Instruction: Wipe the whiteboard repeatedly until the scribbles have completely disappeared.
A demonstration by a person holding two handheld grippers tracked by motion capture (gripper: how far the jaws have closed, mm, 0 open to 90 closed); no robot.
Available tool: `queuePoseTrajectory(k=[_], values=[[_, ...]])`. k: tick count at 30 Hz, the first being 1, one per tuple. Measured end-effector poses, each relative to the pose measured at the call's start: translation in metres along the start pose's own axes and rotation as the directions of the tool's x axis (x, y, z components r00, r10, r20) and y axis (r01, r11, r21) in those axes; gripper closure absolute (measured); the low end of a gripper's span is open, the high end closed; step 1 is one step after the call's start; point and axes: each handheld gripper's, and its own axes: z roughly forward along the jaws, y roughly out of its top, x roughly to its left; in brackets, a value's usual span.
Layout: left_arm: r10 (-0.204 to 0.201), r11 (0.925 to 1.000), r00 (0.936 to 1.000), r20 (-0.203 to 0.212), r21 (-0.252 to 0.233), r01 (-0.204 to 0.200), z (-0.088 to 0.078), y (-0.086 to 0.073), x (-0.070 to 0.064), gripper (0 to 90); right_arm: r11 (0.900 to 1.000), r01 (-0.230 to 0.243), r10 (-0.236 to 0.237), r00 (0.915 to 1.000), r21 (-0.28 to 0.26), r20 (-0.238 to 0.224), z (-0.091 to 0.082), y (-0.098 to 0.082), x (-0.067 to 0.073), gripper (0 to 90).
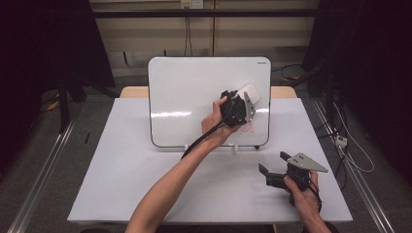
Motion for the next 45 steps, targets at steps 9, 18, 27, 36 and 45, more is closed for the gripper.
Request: queuePoseTrajectory(k=[9,18,27,36,45], values=[[0.021,0.9998,0.9995,0.022,0.001,-0.021,-0.003,-0.005,-0.017,31.2,1.0,0.008,-0.008,1.0,-0.001,0.001,0.001,0.001,0.001,6.4],[0.055,0.9984,0.9973,0.048,0.012,-0.056,-0.006,-0.008,-0.034,31.1,1.0,0.004,-0.004,1.0,-0.001,0.0,0.0,0.001,0.002,6.4],[0.13,0.9913,0.9869,0.095,0.004,-0.131,-0.011,-0.016,-0.059,31.1,1.0,0.008,-0.008,1.0,-0.002,0.001,0.0,0.001,0.002,6.4],[0.214,0.976,0.9651,0.151,0.008,-0.218,-0.018,-0.025,-0.063,31.1,1.0,0.007,-0.007,1.0,-0.001,0.004,-0.001,0.001,0.002,6.3],[0.24,0.9675,0.9554,0.172,0.038,-0.25,-0.032,-0.045,-0.059,31.1,1.0,0.011,-0.011,0.9999,-0.005,0.002,-0.002,0.001,0.002,6.3]])
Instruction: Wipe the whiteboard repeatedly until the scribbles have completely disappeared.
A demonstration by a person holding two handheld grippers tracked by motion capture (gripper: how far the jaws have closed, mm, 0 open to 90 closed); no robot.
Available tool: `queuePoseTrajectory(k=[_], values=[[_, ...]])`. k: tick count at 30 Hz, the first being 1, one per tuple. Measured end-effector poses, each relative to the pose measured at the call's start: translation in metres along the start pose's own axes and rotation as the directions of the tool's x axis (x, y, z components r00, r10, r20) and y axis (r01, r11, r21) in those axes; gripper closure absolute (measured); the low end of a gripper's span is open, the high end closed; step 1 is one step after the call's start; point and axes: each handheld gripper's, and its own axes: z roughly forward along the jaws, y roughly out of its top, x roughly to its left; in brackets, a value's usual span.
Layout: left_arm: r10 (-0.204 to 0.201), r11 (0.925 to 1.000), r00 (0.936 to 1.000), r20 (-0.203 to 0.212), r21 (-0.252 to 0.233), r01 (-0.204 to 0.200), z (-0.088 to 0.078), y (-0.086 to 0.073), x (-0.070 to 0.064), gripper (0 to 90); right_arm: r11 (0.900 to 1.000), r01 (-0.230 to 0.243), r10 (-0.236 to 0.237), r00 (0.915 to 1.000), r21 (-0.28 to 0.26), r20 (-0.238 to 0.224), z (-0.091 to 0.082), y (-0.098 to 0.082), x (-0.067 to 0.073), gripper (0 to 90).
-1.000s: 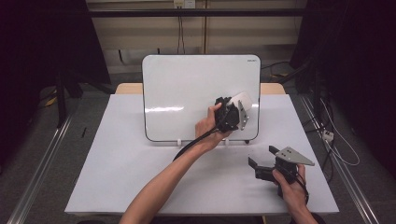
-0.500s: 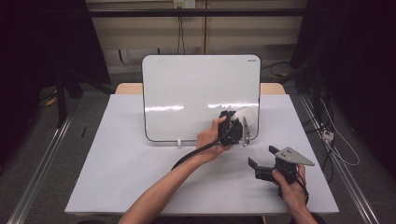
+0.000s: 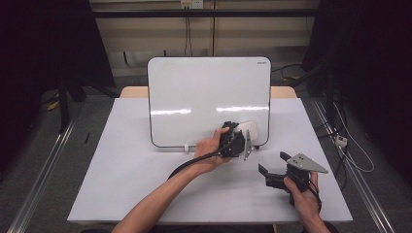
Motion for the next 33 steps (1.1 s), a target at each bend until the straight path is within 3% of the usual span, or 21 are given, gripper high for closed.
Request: queuePoseTrajectory(k=[2,4,7,12,17,24,28,30,33], values=[[-0.02,0.9997,0.9998,-0.006,0.011,0.02,-0.004,-0.006,0.001,31.1,1.0,-0.001,0.001,1.0,0.0,0.002,0.0,0.0,0.0,6.3],[-0.073,0.9972,0.9965,-0.04,0.014,0.074,-0.007,-0.012,0.001,31.1,1.0,-0.003,0.003,1.0,0.001,0.001,0.0,0.0,0.0,6.3],[-0.125,0.9915,0.991,-0.048,0.03,0.127,-0.01,-0.015,0.005,31.1,1.0,0.0,0.0,1.0,0.002,0.002,0.0,0.0,0.0,6.3],[-0.136,0.989,0.9899,-0.038,0.052,0.138,-0.01,-0.012,0.009,31.1,1.0,-0.002,0.002,1.0,0.004,0.006,0.001,0.0,0.0,6.4],[-0.163,0.9865,0.9859,-0.039,0.016,0.163,-0.006,-0.008,0.017,31.1,1.0,0.001,-0.001,1.0,0.001,0.002,0.001,0.001,0.0,6.4],[-0.185,0.9826,0.9809,-0.059,-0.006,0.185,0.006,0.014,0.036,31.2,1.0,-0.001,0.001,1.0,0.002,0.002,0.002,0.001,0.0,6.4],[-0.178,0.984,0.9811,-0.076,-0.007,0.178,0.012,0.026,0.039,31.1,1.0,-0.003,0.003,1.0,0.0,0.001,0.001,0.0,-0.001,6.4],[-0.142,0.9899,0.9861,-0.086,-0.01,0.142,0.014,0.029,0.034,31.2,1.0,-0.006,0.006,1.0,0.001,-0.001,0.001,0.0,-0.001,6.4],[-0.08,0.9968,0.9944,-0.069,0.005,0.08,0.016,0.032,0.025,31.2,1.0,-0.001,0.001,1.0,-0.001,-0.002,0.001,0.0,-0.001,6.4]])
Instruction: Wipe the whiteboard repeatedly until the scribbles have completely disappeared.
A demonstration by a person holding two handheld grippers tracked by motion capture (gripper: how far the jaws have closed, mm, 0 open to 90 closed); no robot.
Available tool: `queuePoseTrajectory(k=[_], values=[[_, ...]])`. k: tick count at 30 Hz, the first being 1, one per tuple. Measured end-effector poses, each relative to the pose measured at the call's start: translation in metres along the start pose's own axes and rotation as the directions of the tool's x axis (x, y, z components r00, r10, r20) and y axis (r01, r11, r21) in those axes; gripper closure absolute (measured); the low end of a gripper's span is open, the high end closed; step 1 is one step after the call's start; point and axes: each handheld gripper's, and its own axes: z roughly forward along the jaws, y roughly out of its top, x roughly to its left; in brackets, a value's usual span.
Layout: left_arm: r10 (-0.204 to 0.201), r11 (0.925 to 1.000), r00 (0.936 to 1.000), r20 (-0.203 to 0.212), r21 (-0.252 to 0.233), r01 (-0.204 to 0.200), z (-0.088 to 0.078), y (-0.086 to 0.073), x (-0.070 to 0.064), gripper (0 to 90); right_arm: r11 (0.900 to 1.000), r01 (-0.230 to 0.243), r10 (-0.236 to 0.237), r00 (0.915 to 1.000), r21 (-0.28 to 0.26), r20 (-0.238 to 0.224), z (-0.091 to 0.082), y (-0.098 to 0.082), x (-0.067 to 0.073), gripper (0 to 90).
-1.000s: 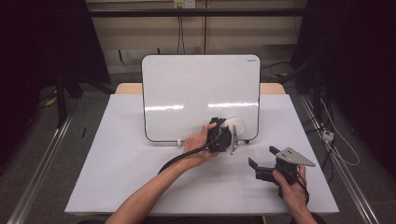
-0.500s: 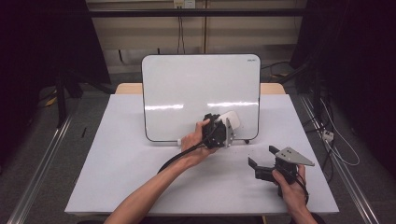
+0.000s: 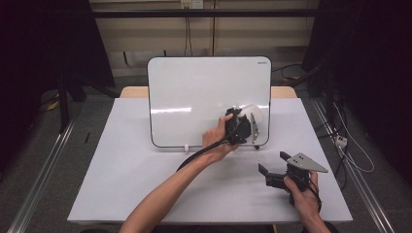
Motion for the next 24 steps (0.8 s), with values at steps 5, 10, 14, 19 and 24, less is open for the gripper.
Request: queuePoseTrajectory(k=[5,10,14,19,24], values=[[0.082,0.9965,0.996,0.034,0.013,-0.083,-0.001,0.0,-0.009,31.2,1.0,0.001,-0.001,1.0,0.0,-0.001,-0.001,0.0,0.001,6.3],[0.126,0.9908,0.9902,0.06,0.041,-0.129,-0.003,-0.001,-0.014,31.2,1.0,0.0,0.0,1.0,0.0,0.003,0.0,0.0,0.001,6.4],[0.137,0.9886,0.9879,0.072,0.053,-0.141,-0.007,-0.008,-0.016,31.2,1.0,-0.003,0.003,1.0,0.0,0.001,-0.001,0.0,0.001,6.3],[0.127,0.9891,0.9885,0.083,0.064,-0.132,-0.014,-0.022,-0.017,31.2,1.0,-0.001,0.001,1.0,-0.002,0.003,-0.002,0.0,0.001,6.3],[0.121,0.9881,0.9891,0.084,0.085,-0.128,-0.023,-0.038,-0.015,31.2,1.0,-0.002,0.002,1.0,-0.002,0.006,-0.002,0.0,0.001,6.3]])
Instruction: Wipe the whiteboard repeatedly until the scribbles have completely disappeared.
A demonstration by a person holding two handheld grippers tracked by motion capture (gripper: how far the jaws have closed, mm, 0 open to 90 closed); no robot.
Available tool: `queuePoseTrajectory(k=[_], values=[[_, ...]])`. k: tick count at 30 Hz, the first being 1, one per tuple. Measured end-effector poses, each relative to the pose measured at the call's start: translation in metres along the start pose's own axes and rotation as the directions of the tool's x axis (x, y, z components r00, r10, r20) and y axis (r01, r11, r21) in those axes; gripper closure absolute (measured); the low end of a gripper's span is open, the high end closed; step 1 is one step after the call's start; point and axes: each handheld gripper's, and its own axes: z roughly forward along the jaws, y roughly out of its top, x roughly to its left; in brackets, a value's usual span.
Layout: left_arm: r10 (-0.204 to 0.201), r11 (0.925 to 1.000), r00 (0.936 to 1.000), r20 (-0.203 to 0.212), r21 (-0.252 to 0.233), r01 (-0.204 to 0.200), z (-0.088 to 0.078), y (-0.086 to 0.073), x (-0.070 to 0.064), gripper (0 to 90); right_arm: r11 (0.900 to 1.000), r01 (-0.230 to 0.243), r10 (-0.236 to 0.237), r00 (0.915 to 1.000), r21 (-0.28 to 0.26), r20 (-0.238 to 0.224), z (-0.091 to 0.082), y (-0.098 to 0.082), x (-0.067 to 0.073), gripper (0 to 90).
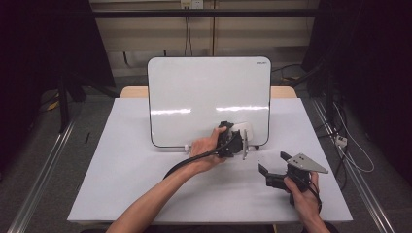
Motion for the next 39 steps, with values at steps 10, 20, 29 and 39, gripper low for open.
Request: queuePoseTrajectory(k=[10,20,29,39], values=[[-0.217,0.9762,0.9749,-0.052,-0.003,0.217,-0.014,-0.033,0.019,31.3,1.0,0.002,-0.002,1.0,0.001,0.002,0.001,0.0,-0.001,6.4],[-0.368,0.9266,0.9297,0.006,-0.079,0.368,-0.024,-0.056,0.033,31.3,1.0,0.001,-0.001,1.0,0.004,0.003,0.001,0.0,-0.001,6.3],[-0.442,0.8774,0.8956,0.054,-0.183,0.444,-0.048,-0.058,0.039,31.2,1.0,0.0,0.0,1.0,0.005,0.005,0.004,0.002,0.002,6.4],[-0.556,0.8134,0.8289,0.058,-0.166,0.557,-0.065,-0.079,0.051,31.1,1.0,0.0,0.0,1.0,0.006,0.004,0.004,0.001,0.001,6.4]])
